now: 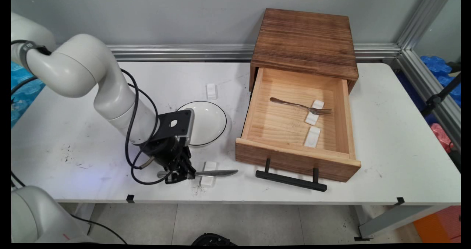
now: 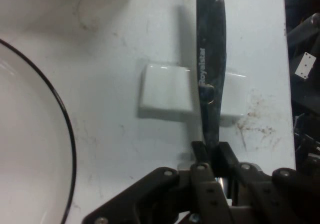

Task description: Place the picked object into the drawer

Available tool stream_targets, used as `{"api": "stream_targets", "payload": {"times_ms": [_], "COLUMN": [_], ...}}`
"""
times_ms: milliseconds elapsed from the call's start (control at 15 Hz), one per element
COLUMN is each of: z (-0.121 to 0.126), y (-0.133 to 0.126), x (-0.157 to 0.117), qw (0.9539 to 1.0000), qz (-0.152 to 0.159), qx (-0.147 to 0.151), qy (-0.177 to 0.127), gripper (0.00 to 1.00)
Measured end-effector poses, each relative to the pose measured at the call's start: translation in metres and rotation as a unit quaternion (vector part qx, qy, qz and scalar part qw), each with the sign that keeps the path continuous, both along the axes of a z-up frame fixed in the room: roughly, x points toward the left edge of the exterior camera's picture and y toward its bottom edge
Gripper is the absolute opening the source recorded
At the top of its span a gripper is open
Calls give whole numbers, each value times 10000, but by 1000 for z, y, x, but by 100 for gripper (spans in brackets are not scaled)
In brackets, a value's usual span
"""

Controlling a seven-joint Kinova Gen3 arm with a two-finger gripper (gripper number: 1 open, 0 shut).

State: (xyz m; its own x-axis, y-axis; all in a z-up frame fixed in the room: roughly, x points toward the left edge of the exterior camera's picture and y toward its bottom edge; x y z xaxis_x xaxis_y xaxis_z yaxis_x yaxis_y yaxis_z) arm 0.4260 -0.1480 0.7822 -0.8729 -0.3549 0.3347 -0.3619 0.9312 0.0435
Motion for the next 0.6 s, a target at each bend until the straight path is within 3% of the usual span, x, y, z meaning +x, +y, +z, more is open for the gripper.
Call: {"api": "stream_targets", "payload": {"times_ms": [600], "z": [44], "y": [16], "x": [7], "qw": [9999], "qz": [-97], "qx": [57], "qy": [56], "gripper": [0]}}
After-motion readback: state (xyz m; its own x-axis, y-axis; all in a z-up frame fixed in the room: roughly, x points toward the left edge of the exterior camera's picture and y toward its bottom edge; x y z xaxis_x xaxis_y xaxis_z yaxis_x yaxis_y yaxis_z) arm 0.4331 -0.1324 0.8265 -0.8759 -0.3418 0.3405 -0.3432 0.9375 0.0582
